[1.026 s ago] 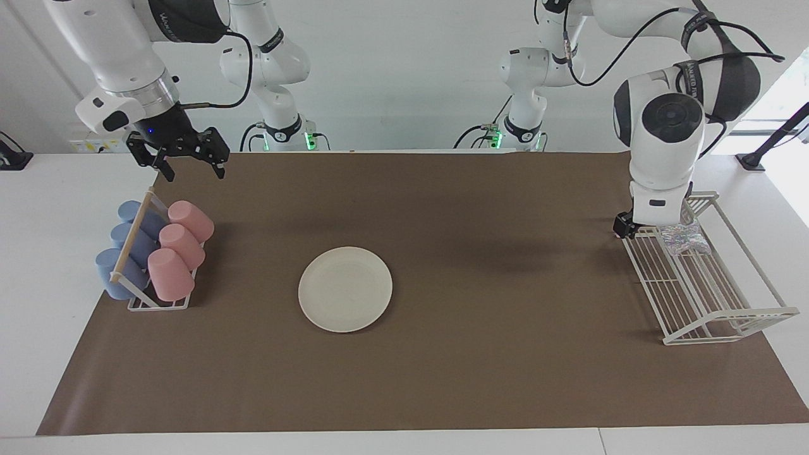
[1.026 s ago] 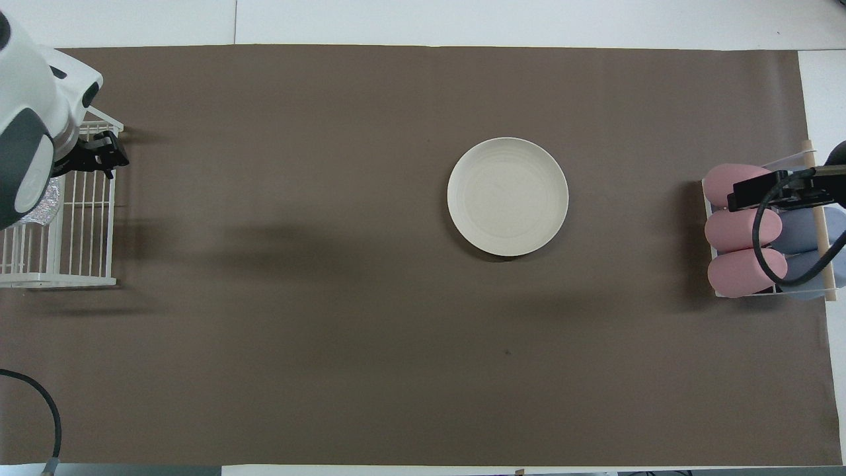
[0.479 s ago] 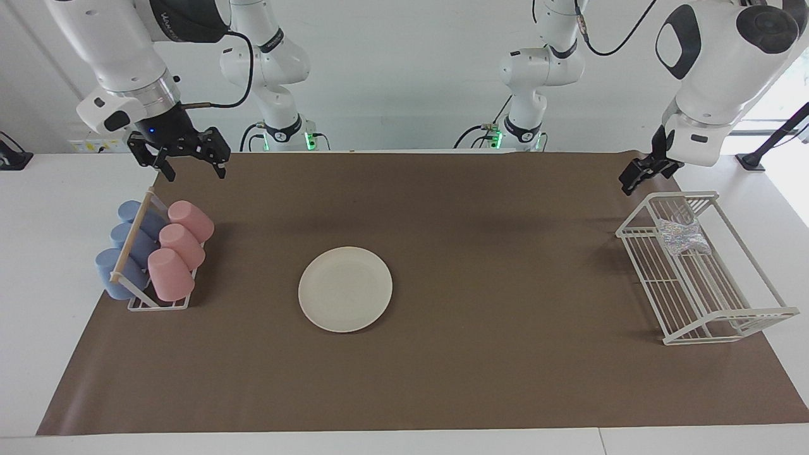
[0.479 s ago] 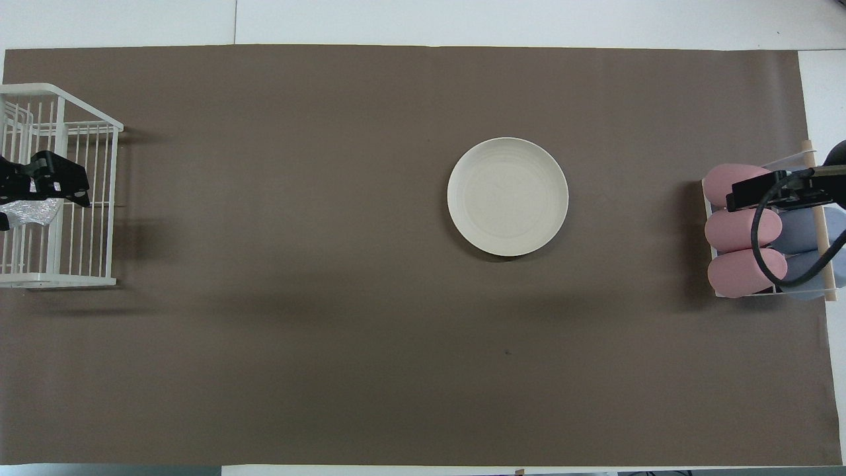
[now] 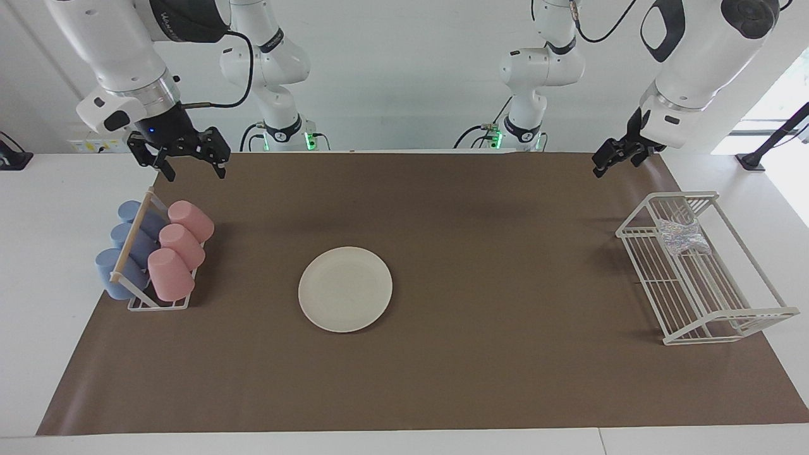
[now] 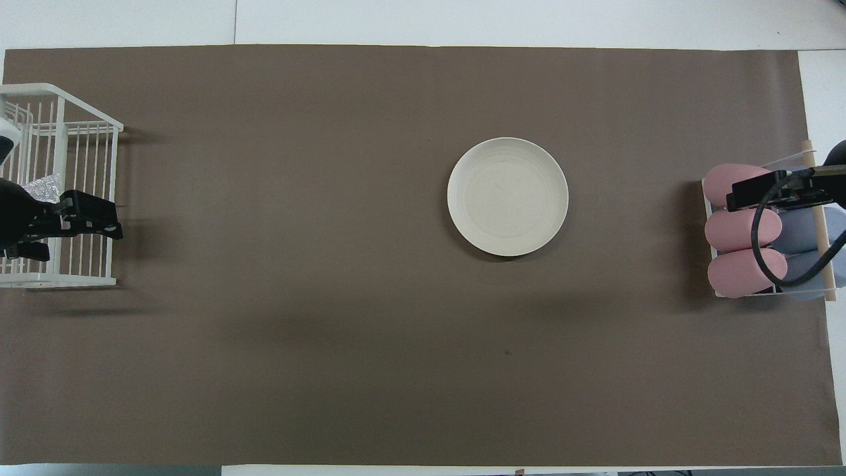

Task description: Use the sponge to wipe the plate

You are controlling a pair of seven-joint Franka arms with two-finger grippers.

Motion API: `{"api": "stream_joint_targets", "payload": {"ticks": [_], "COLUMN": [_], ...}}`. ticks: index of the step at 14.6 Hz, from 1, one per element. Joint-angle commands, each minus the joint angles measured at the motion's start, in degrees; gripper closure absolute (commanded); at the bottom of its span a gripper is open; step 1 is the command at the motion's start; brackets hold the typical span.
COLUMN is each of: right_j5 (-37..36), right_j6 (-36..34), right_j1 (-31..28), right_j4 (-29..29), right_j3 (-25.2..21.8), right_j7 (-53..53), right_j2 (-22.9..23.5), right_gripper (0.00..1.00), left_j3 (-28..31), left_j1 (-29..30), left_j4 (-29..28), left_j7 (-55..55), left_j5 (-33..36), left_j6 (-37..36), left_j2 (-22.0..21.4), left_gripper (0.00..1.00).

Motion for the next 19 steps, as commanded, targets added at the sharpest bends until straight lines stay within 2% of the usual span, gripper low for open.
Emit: {"api": "stream_joint_targets", "payload": {"ticks": [1,4,7,19], "right_j5": [-0.3,-0.3,-0.3,-0.3], "right_j6": [-0.4,-0.4,-0.4,-0.4], "right_j1": [-0.1,-0.1,-0.1,0.0], "right_j4": [0.6,0.6,0.6,0.6], "right_j3": [0.1,0.1,0.1,0.1], "right_j7": [-0.9,-1.0,-1.0,-0.9], "right_j2": [0.1,0.1,0.1,0.1], "right_gripper": [0.00,0.00,0.00,0.00], "left_j3": [3.0,3.0,0.8,1.1], "left_j1": [-2.8,-2.9,-2.1,-1.2], "left_j4": [-0.6,6.7,5.1,4.7], "left_j7": [0.3,1.2,3.9,3.5], "left_j5": [-1.1,-0.8,-1.2,-1.2], "left_j6": [3.0,-3.3,-3.8,-2.5], "left_j2": [-0.5,2.5,1.9,1.2], "left_gripper": [0.00,0.00,0.00,0.00]}}
